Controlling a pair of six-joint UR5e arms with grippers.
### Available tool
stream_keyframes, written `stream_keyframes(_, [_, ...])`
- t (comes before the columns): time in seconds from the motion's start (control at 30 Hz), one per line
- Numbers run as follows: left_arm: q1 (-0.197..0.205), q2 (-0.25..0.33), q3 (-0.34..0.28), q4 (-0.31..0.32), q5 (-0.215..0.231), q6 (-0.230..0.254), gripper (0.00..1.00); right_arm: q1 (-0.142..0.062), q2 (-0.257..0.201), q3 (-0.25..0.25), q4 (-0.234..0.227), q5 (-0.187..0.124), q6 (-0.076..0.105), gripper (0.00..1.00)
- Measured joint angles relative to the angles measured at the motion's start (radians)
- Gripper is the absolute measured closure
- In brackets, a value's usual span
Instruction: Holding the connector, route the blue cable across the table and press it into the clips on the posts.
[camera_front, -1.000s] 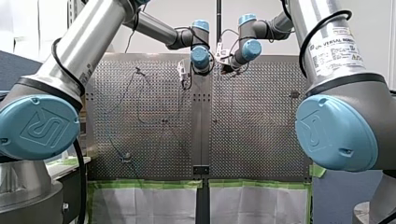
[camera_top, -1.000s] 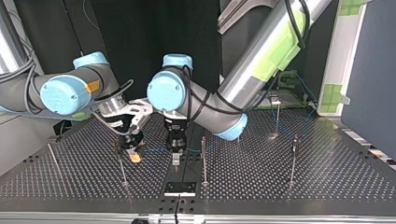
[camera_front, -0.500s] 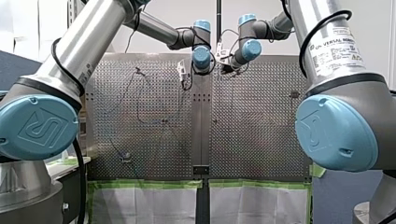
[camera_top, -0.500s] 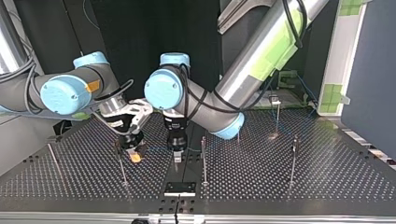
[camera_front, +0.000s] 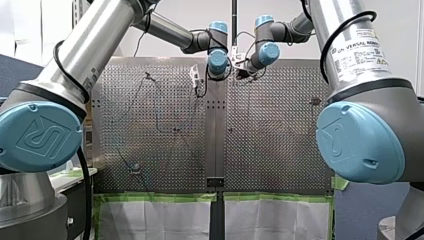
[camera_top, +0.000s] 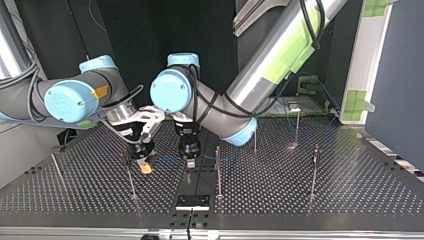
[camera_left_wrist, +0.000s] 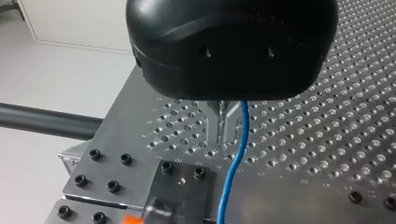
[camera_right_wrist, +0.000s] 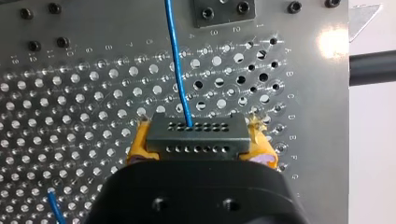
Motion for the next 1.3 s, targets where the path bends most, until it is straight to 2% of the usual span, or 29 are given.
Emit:
stream_keyframes(0.17, [-0.005, 0.000, -0.034, 0.022, -0.019, -0.001, 1.00, -0.002, 0.001, 0.011, -0.001, 0.006, -0.014, 1.00])
stream_keyframes(0.33, [-0.014, 0.000, -0.078, 0.058, -0.033, -0.001, 1.00, -0.002, 0.003, 0.046, -0.012, 0.019, -0.035, 1.00])
stream_keyframes(0.47, [-0.015, 0.000, -0.110, 0.089, -0.049, -0.002, 1.00, -0.001, 0.005, 0.085, -0.046, 0.023, -0.037, 1.00])
stream_keyframes(0.67, [-0.015, 0.000, -0.169, 0.148, -0.047, -0.002, 1.00, 0.001, 0.020, 0.152, -0.109, 0.029, -0.040, 1.00])
stream_keyframes(0.97, [0.001, -0.009, -0.259, 0.238, -0.019, -0.002, 1.00, -0.005, 0.083, 0.218, -0.129, 0.036, -0.051, 1.00])
stream_keyframes(1.13, [0.005, -0.049, -0.310, 0.289, 0.014, -0.009, 1.00, -0.004, 0.089, 0.230, -0.134, 0.040, -0.052, 1.00])
stream_keyframes(1.3, [0.006, -0.092, -0.355, 0.334, 0.028, -0.024, 1.00, -0.005, 0.090, 0.235, -0.136, 0.039, -0.056, 1.00])
